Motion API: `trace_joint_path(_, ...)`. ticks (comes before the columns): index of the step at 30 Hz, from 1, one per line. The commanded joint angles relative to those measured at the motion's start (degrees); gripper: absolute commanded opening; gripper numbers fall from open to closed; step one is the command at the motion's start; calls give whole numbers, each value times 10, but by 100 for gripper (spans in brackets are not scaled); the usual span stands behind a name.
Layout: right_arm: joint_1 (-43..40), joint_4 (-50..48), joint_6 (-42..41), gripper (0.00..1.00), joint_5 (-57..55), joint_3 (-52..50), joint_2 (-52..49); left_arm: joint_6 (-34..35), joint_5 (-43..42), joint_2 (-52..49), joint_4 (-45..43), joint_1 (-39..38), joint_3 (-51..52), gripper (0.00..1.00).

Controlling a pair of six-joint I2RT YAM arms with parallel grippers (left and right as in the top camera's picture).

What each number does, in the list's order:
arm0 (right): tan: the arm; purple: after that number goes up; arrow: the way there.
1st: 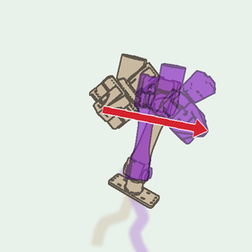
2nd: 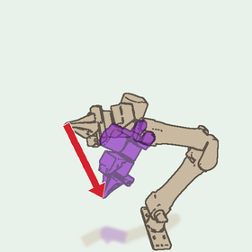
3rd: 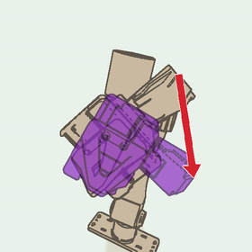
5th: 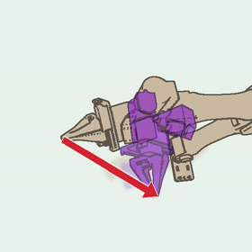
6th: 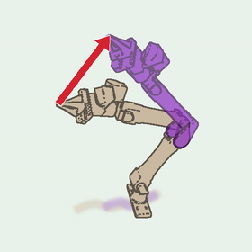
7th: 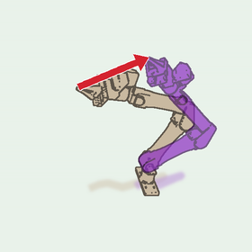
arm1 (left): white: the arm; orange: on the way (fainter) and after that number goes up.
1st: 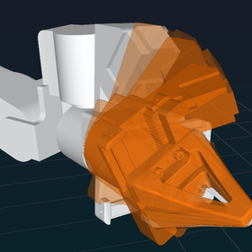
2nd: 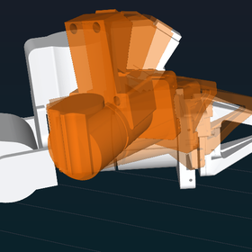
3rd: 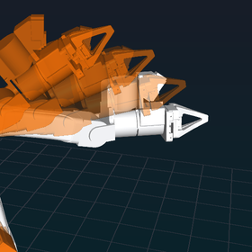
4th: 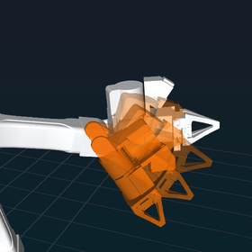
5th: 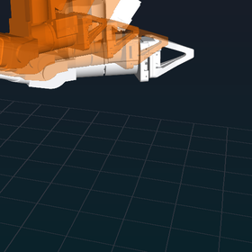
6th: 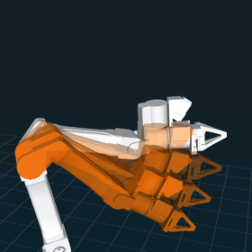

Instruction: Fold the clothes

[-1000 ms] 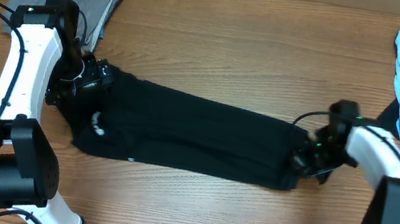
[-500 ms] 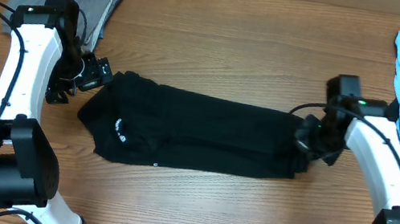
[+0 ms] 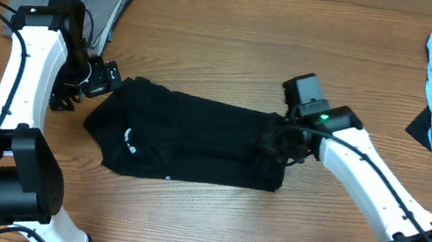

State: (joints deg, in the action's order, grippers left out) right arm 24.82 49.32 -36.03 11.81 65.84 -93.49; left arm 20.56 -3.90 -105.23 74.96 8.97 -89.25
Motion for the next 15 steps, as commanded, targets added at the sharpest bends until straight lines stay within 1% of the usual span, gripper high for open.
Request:
trace_joint_path(1, 33, -16, -13, 4, 7, 12, 7, -12, -2, -4, -2, -4, 3, 100)
trace_joint_path(6, 75, -39, -22, 6, 14, 12, -7, -13, -2, -4, -2, -4, 3, 100)
trace_joint_path(10, 93, -51, -35, 9, 14, 12, -10, -13, -2, -4, -2, -4, 3, 100)
trace_joint_path(11, 96, -53, -39, 13, 14, 12, -10, -13, -2, -4, -2, -4, 3, 100)
trace_joint_path(12, 96, -54, -39, 25, 14, 12, -10, -13, -2, -4, -2, -4, 3, 100)
trace_joint_path(14, 96, -54, -42, 43, 14, 12, -10, -13, -2, -4, -2, -4, 3, 100)
trace_joint_path(15, 96, -54, -41, 57, 18, 12, -10, -13, -2, -4, -2, -4, 3, 100)
